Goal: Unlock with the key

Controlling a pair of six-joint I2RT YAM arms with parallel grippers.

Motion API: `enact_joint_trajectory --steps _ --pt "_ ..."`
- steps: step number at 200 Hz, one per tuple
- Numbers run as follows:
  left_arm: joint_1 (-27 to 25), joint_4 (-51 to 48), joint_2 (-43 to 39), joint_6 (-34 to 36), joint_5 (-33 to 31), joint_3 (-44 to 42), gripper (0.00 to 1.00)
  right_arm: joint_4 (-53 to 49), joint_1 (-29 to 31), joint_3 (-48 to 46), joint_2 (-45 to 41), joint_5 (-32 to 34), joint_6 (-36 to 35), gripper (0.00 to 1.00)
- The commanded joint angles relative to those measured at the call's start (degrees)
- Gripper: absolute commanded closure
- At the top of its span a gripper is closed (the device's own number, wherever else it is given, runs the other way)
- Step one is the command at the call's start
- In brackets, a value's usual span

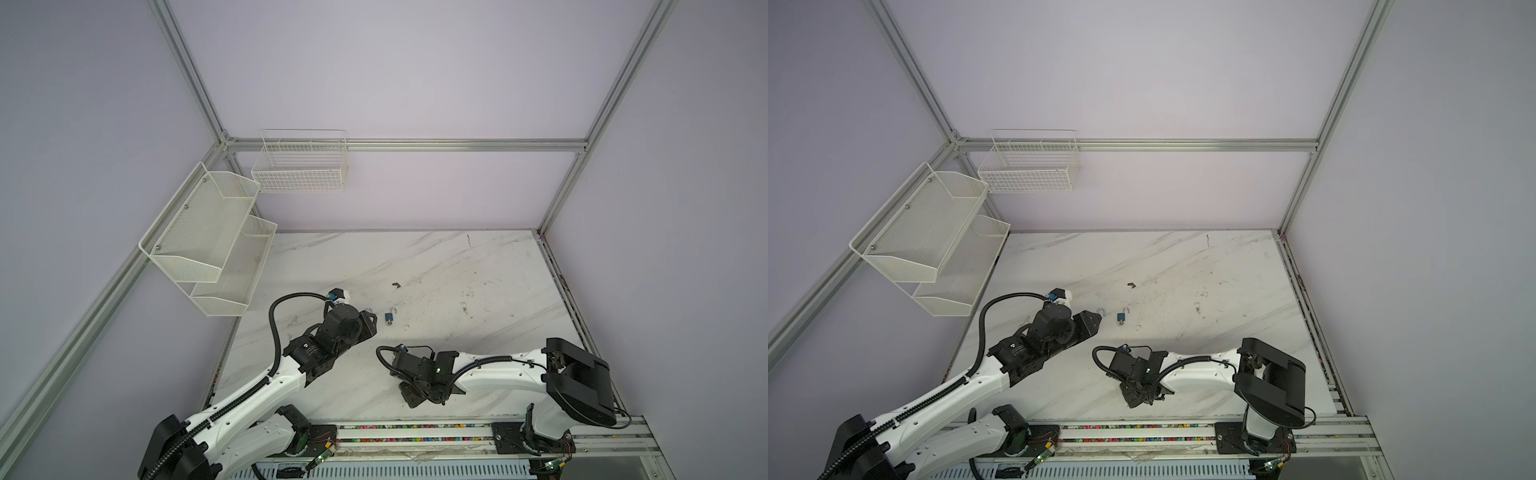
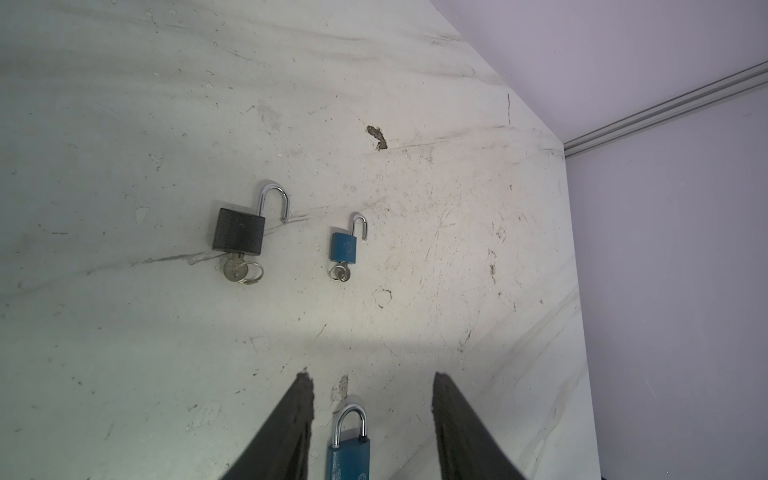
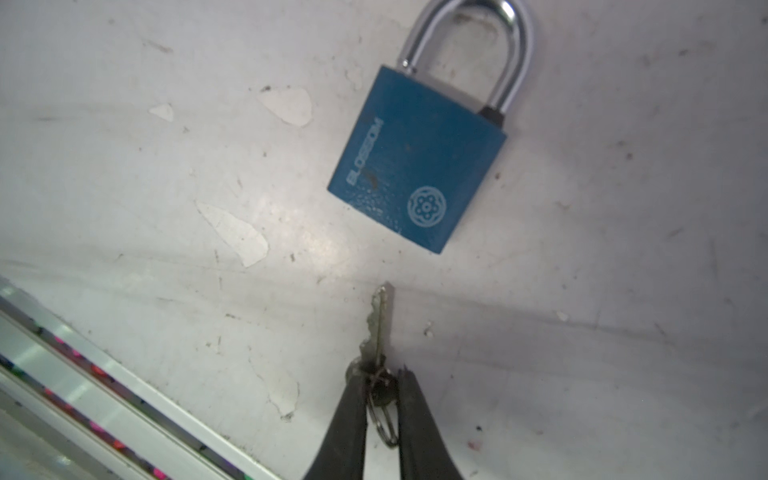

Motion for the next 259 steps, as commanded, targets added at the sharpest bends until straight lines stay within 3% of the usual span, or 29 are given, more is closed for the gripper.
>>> enact_joint_trajectory --steps 1,60,136,199,259 --pt "0.51 2.33 -0.04 -0.88 0.25 -2.14 0.52 -1.29 0.49 -0.91 -0.70 0.92 -0.14 0.89" --pt "0.87 5.18 -1.91 -4.66 2.14 -3.89 0.53 -0.19 0.50 -2.66 -4.20 1.57 -0.05 1.00" --pt "1.56 6.35 -7.23 -8.79 4.29 -4.09 0.52 2.10 -1.80 -0.85 -11.35 1.85 -0.27 1.00" --pt "2.70 20.04 -6.59 -25.26 5.38 -5.81 0.52 8.49 -13.30 5.87 -17.50 0.32 0.83 1.00" --pt "3.25 34.37 1.13 -42.86 6.66 -5.84 0.49 18.37 -20.16 13.88 -9.98 -1.18 1.76 1.00"
